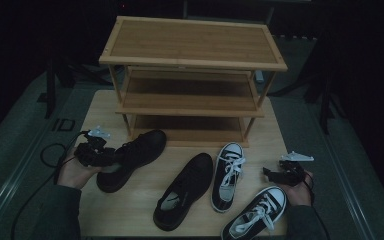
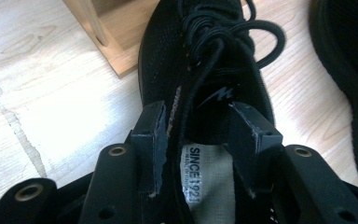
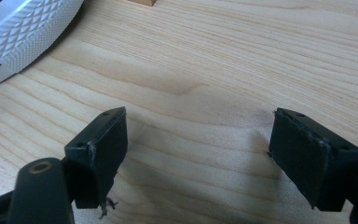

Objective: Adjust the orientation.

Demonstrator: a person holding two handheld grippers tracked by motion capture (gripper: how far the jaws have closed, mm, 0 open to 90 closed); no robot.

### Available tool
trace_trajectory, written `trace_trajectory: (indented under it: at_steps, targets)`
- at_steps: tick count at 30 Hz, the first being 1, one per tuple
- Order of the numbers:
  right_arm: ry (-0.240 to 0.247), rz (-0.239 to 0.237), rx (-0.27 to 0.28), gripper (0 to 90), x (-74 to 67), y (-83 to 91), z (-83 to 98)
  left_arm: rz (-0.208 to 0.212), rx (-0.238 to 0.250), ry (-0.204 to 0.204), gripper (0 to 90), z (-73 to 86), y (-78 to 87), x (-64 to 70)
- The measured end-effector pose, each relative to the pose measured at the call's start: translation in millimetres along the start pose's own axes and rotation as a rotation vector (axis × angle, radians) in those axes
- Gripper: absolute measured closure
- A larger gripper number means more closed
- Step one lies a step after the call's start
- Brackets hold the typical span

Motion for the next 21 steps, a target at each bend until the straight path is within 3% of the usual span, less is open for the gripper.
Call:
trace_trajectory:
  at_steps: [8, 21]
  targets:
    - [0.001, 0.0, 0.0, 19.1, 0.0, 0.0, 0.0, 0.0, 0.011, -0.012, 57.4, -3.9, 9.1, 4.4]
    - [0.001, 0.0, 0.0, 19.0, 0.0, 0.0, 0.0, 0.023, 0.029, -0.065, 57.5, -20.1, 26.4, 30.2]
Point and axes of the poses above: each handheld gripper's, and its own axes: y roughly backward along the jaws, z roughly out of its underside, x roughly to its right, the point moved 9 cm from there along -y, roughly forward along the jaws, and after that the axes turned 7 degrees about -z, right-handed, at the moved point
